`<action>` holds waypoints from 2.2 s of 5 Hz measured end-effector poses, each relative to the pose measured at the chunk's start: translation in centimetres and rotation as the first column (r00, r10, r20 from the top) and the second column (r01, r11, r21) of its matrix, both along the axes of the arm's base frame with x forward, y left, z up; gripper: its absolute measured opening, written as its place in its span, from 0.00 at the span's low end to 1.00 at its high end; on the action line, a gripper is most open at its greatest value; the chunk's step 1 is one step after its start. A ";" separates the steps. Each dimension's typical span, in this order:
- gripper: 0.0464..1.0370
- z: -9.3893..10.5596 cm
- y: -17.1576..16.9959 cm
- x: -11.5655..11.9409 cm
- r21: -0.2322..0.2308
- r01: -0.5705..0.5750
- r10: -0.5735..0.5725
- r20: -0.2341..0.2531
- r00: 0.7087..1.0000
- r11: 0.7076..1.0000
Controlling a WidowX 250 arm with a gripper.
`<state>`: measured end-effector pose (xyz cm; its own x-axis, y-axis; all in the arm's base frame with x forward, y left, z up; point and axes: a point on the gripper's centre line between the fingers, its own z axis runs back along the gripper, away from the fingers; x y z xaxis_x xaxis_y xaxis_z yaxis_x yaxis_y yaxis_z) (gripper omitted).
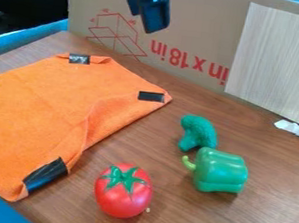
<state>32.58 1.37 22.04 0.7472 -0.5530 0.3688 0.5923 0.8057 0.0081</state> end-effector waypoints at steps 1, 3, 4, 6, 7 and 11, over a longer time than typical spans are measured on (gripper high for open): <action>0.96 -0.9 0.1 0.2 -0.003 -0.002 0.002 -0.026 1.000 1.000; 0.96 -5.1 2.6 3.5 0.049 -0.091 0.093 -0.040 0.995 0.995; 0.96 -6.6 4.6 4.6 0.069 -0.135 0.137 -0.037 0.990 0.988; 0.96 -7.8 9.0 4.8 0.133 -0.197 0.197 0.015 0.980 0.971; 0.96 -9.6 10.9 5.0 0.161 -0.286 0.291 -0.009 0.957 0.945; 0.96 -13.1 17.0 3.4 0.246 -0.394 0.403 0.012 0.915 0.886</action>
